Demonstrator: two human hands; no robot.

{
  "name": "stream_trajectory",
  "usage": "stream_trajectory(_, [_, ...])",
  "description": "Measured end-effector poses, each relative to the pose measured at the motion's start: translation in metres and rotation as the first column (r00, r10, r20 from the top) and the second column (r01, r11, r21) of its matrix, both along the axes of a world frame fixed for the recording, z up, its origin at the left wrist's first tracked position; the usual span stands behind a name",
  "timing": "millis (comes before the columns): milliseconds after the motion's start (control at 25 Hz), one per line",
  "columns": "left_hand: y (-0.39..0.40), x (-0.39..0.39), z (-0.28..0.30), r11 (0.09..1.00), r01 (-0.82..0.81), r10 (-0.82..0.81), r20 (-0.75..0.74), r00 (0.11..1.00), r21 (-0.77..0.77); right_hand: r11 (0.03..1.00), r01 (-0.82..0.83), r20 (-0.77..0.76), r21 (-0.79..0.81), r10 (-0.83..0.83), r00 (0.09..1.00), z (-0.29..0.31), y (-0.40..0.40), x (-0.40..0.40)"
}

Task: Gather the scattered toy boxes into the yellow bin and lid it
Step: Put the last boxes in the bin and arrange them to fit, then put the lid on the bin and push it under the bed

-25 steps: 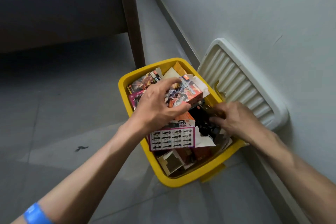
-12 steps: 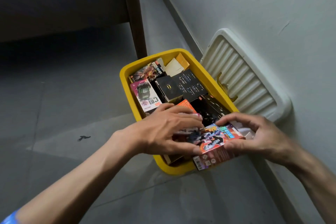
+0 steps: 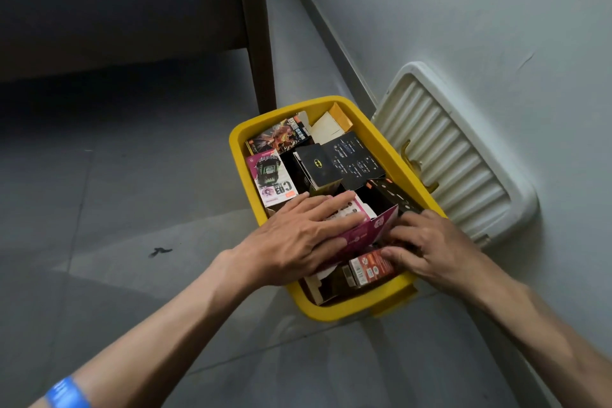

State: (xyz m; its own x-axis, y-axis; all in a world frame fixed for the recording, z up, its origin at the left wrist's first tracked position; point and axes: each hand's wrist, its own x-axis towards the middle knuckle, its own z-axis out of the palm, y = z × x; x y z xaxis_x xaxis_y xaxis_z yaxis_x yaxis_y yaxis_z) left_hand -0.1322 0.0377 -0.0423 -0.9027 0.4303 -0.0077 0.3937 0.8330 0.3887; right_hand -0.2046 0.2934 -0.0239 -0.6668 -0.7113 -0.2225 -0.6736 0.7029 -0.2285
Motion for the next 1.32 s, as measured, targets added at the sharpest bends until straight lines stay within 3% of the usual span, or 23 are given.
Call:
stream_trajectory(80, [-0.002, 0.003, 0.004, 0.997, -0.015, 0.014, 0.02, 1.0, 0.076, 0.962, 0.094, -0.073, -0.255, -0.116, 0.991, 0.003, -0.001, 0.015])
stream_trajectory(200, [-0.006, 0.006, 0.009, 0.928, -0.109, 0.112, 0.012, 0.994, 0.356, 0.844, 0.113, -0.181, -0.524, -0.24, 0.954, 0.017, -0.007, 0.02])
stream_trajectory(280, [-0.016, -0.001, 0.012, 0.814, -0.288, 0.353, -0.035, 0.935, 0.504, 0.833, 0.153, -0.275, -0.532, -0.341, 0.899, 0.027, -0.007, 0.002])
stream_trajectory(360, [-0.032, -0.009, 0.013, 0.726, -0.438, 0.563, -0.093, 0.821, 0.53, 0.842, 0.334, -0.373, -0.423, -0.498, 0.783, 0.031, 0.002, -0.029])
stream_trajectory(440, [-0.054, -0.008, 0.01, 0.781, -0.489, 0.583, -0.173, 0.794, 0.388, 0.793, 0.574, -0.41, -0.203, -0.602, 0.686, 0.031, 0.012, -0.053])
stream_trajectory(520, [-0.077, 0.0, 0.003, 0.918, -0.365, 0.394, -0.246, 0.886, 0.156, 0.783, 0.618, -0.483, -0.074, -0.57, 0.664, 0.027, 0.018, -0.065])
stream_trajectory(600, [-0.091, 0.005, 0.006, 0.984, -0.16, 0.137, -0.237, 0.962, -0.08, 0.782, 0.619, -0.497, -0.078, -0.569, 0.656, 0.026, 0.014, -0.072])
stream_trajectory(720, [-0.094, -0.001, 0.018, 0.947, 0.072, -0.14, -0.202, 0.969, -0.313, 0.755, 0.646, -0.34, -0.117, -0.641, 0.688, 0.028, -0.002, -0.075])
stream_trajectory(800, [-0.094, 0.003, 0.02, 0.935, 0.153, -0.226, -0.206, 0.952, -0.319, 0.759, 0.625, -0.232, -0.182, -0.651, 0.723, 0.022, -0.011, -0.07])
stream_trajectory(920, [-0.091, 0.018, 0.008, 0.906, 0.217, -0.329, -0.279, 0.902, -0.364, 0.82, 0.516, -0.351, -0.249, -0.573, 0.741, 0.017, -0.019, -0.055])
stream_trajectory(1040, [-0.076, 0.025, -0.009, 0.893, 0.273, -0.389, -0.308, 0.868, -0.356, 0.828, 0.422, -0.456, -0.369, -0.557, 0.694, 0.029, -0.022, -0.049])
stream_trajectory(1120, [-0.07, 0.024, -0.013, 0.894, 0.276, -0.384, -0.284, 0.879, -0.353, 0.817, 0.372, -0.491, -0.44, -0.566, 0.662, 0.041, -0.023, -0.049])
stream_trajectory(1320, [-0.077, 0.028, -0.01, 0.838, 0.158, -0.33, -0.255, 0.909, -0.523, 0.773, 0.252, -0.529, -0.582, -0.596, 0.605, 0.079, -0.038, -0.059])
